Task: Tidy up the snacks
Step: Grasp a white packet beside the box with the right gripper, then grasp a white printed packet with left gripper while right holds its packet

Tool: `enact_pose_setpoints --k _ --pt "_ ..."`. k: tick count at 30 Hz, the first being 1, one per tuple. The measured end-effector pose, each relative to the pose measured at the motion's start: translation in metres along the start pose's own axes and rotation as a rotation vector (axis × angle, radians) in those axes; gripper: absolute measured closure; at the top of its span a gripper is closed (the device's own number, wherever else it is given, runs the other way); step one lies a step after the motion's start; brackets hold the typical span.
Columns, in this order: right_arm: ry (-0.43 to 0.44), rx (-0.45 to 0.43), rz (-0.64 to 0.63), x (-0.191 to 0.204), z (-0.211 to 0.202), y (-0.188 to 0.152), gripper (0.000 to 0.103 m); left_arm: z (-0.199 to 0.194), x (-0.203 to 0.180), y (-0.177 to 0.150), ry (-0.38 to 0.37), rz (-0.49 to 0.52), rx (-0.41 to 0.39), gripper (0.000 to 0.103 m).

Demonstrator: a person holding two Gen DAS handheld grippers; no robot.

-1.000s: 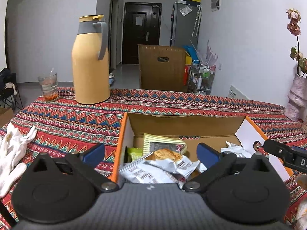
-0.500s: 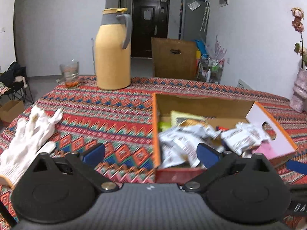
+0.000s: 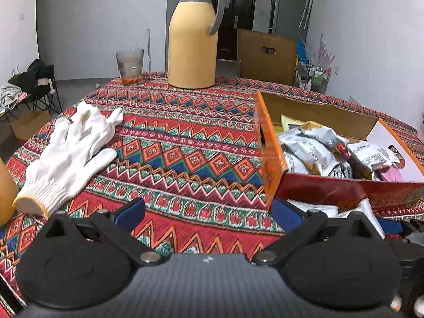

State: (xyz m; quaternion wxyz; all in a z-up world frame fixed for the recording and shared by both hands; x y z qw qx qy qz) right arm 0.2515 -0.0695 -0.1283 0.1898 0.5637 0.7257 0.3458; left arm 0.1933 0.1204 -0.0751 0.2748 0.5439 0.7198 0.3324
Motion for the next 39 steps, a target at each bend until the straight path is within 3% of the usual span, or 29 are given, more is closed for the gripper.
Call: enact_pose_setpoints --k 1,3,6,12,25,39 --pt "-0.009 -0.003 -0.008 -0.001 0.0 0.0 0.015 0.0 0.0 -0.001 -0.002 -0.001 0.002 0.0" --pt "-0.004 -0.015 -0.016 0.002 -0.003 -0.001 0.038 -0.001 0.0 -0.003 -0.008 -0.004 0.005 0.0" --pt "0.008 -0.033 -0.033 0.004 -0.009 -0.001 0.064 -0.001 -0.003 -0.005 -0.017 -0.002 0.008 0.0" --pt "0.049 -0.048 -0.017 0.003 -0.016 -0.002 0.075 -0.004 -0.007 -0.009 -0.026 0.002 0.009 0.0" --pt "0.077 -0.155 -0.003 -0.018 -0.054 -0.003 0.077 -0.002 -0.023 -0.016 -0.047 0.009 0.036 0.0" --pt "-0.006 -0.234 0.07 -0.08 -0.085 -0.013 0.077 0.011 -0.062 -0.028 -0.083 0.038 0.101 0.0"
Point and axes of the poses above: each gripper's, at about its wrist camera, not at the fingertips, and z roughly the way its jaws point, x to its left, y to its top, the point moved 9 cm from there along z, roughly the way its jaws point, and after that the axes turned 2 degrees about y, right-handed, at the moved point
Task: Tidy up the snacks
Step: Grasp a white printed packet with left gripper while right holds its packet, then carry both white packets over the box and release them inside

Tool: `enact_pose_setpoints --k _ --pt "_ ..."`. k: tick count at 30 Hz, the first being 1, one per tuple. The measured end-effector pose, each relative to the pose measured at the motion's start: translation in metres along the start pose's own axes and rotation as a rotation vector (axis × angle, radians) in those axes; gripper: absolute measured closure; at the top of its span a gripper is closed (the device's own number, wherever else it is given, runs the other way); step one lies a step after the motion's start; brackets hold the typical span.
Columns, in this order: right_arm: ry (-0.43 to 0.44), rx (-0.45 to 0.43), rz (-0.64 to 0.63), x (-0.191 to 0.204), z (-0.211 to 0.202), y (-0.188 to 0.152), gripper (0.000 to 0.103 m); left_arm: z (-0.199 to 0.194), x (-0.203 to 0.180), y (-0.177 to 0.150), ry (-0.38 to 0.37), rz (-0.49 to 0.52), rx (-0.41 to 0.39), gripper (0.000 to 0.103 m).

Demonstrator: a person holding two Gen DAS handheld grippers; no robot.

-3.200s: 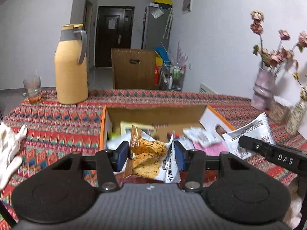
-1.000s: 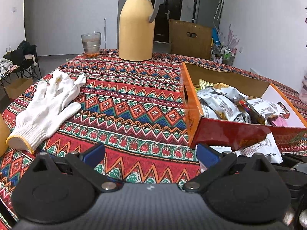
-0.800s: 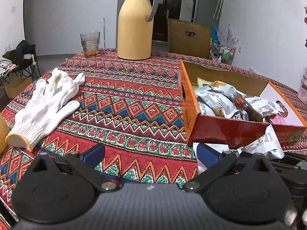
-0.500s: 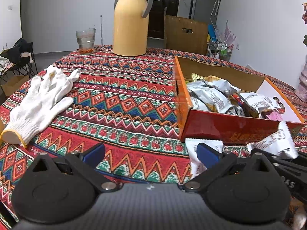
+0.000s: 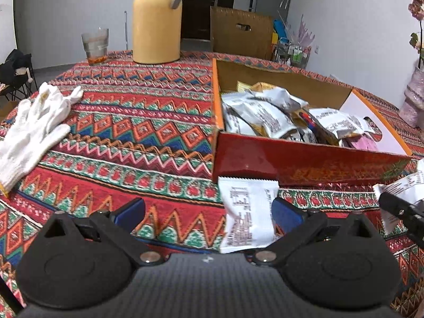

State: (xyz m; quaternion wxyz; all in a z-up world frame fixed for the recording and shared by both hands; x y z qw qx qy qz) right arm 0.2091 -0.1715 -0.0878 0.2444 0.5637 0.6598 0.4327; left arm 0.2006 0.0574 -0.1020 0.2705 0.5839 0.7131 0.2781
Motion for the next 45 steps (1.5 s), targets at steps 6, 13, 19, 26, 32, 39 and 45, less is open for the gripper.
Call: enact_pose_setpoints --k 6,13,19,26,32,39,45 --pt "0.001 -0.013 0.042 -0.015 0.002 -0.002 0.077 0.013 -0.016 -0.008 0.008 0.017 0.042 0.0" --pt "0.019 -0.023 0.05 -0.016 0.002 -0.005 0.077 0.025 -0.024 -0.015 0.046 0.023 0.076 0.0" --pt "0.027 -0.025 0.057 -0.015 0.002 -0.006 0.077 0.022 -0.031 -0.015 0.067 0.054 0.053 0.022" --pt "0.024 -0.027 0.053 -0.014 0.001 -0.006 0.077 0.014 -0.035 -0.012 0.041 0.062 0.031 0.06" --pt "0.025 -0.033 0.047 -0.012 -0.004 -0.005 0.077 0.003 -0.034 -0.009 0.032 0.062 0.005 0.06" --pt "0.026 -0.053 0.045 -0.011 -0.013 -0.001 0.077 -0.019 -0.037 0.0 0.007 0.07 -0.053 0.06" --pt "0.026 -0.084 0.043 -0.009 -0.021 0.01 0.077 -0.041 -0.044 0.015 -0.024 0.075 -0.117 0.06"
Point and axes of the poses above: each gripper's, at about its wrist camera, not at the fingertips, and z roughly the way its jaws point, x to its left, y to its top, the point moved 9 cm from there along z, roughly the way its jaws point, and after that the axes turned 2 degrees about y, right-handed, at the moved point
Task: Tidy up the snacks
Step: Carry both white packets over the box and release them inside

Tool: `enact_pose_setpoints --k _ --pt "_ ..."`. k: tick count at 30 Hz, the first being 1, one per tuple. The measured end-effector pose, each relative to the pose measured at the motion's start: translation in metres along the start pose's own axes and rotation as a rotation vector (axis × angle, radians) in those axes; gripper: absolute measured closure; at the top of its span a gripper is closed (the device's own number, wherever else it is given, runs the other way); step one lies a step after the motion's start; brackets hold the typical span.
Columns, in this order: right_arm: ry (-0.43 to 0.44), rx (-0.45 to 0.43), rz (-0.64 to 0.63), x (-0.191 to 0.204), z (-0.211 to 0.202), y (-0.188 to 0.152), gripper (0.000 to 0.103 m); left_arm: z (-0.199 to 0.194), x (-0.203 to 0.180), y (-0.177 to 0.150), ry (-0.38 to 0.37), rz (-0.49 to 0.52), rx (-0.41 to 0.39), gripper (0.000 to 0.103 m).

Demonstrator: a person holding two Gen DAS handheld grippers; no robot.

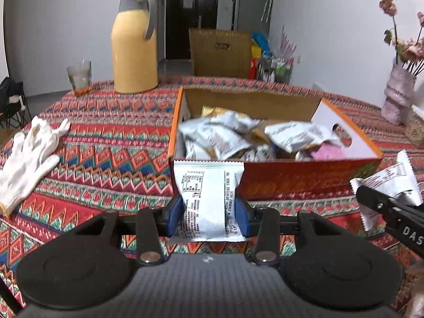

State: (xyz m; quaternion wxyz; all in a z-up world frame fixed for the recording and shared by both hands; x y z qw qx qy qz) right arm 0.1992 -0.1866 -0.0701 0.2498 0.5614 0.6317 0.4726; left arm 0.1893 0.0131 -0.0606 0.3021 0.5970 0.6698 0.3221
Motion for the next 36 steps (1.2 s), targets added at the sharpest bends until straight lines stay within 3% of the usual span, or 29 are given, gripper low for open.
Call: enact_pose_setpoints --k 9,19,28,36 --pt "0.016 -0.068 -0.012 0.009 -0.003 0.034 0.077 -0.012 -0.01 0.034 -0.028 -0.006 -0.075 0.06" --pt "0.032 -0.122 -0.025 0.017 0.015 0.07 0.077 0.0 -0.021 0.075 -0.052 -0.021 -0.127 0.06" --pt "0.017 -0.144 -0.054 0.013 0.051 0.098 0.077 0.032 -0.026 0.108 -0.055 -0.051 -0.148 0.06" --pt "0.0 -0.113 -0.011 -0.005 0.093 0.096 0.077 0.072 -0.031 0.115 -0.04 -0.063 -0.145 0.06"
Point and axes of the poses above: each gripper's, at about its wrist camera, not at the fingertips, and z roughly the way its jaws point, x to its left, y to its top, the point moved 9 cm from there along z, roughly the way its jaws point, and after that the axes turned 2 degrees about y, right-handed, at the moved point
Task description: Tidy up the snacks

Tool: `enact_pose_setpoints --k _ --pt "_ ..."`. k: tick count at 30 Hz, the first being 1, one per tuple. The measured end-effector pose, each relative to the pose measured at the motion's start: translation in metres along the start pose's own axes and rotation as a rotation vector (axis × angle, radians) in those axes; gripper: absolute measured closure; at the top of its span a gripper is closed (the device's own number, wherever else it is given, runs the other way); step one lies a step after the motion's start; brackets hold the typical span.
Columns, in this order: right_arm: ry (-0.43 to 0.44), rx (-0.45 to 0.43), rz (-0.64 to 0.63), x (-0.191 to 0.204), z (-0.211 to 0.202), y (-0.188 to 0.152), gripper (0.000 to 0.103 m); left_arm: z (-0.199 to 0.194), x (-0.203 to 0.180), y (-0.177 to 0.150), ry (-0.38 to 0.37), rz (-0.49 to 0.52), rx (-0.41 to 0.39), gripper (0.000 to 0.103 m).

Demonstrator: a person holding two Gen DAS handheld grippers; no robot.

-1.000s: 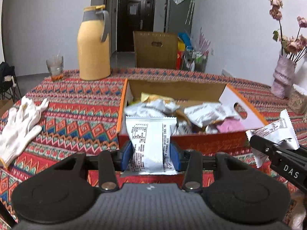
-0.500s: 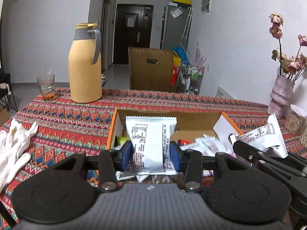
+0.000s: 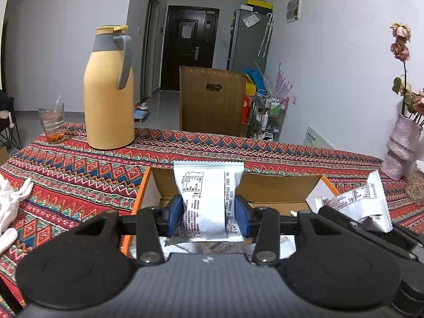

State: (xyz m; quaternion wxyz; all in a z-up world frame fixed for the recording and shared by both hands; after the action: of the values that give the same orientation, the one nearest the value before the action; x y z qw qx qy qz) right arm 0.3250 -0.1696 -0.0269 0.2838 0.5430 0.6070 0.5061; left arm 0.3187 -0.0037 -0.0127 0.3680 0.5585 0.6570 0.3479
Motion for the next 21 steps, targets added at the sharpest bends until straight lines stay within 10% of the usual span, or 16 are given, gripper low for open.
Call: enact_pose_setpoints --k 6,10,15,21 --pt "-0.026 0.043 0.011 -0.01 0.02 -0.013 0.077 0.018 0.003 -0.012 0.012 0.012 0.026 0.059" --pt "-0.033 0.077 0.006 -0.011 0.025 -0.02 0.074 0.015 0.007 -0.012 0.007 0.004 0.009 0.027" --pt "-0.067 0.069 0.008 -0.016 0.024 -0.02 0.012 0.006 0.009 -0.009 0.012 -0.006 -0.033 0.001" --pt "-0.105 0.066 0.024 -0.026 0.021 -0.019 0.0 0.002 0.012 -0.007 0.008 -0.019 -0.034 0.0"
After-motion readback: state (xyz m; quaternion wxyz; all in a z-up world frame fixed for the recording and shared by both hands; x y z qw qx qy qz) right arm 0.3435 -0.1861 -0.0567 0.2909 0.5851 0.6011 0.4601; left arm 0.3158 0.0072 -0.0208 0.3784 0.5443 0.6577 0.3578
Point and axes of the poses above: each gripper's, at about its wrist camera, not at the fingertips, and z roughly the way its jaws point, x to its left, y to its top, the point moved 9 cm from there along z, roughly the way its jaws point, and after that the axes turned 2 degrees about y, right-handed, at the moved point
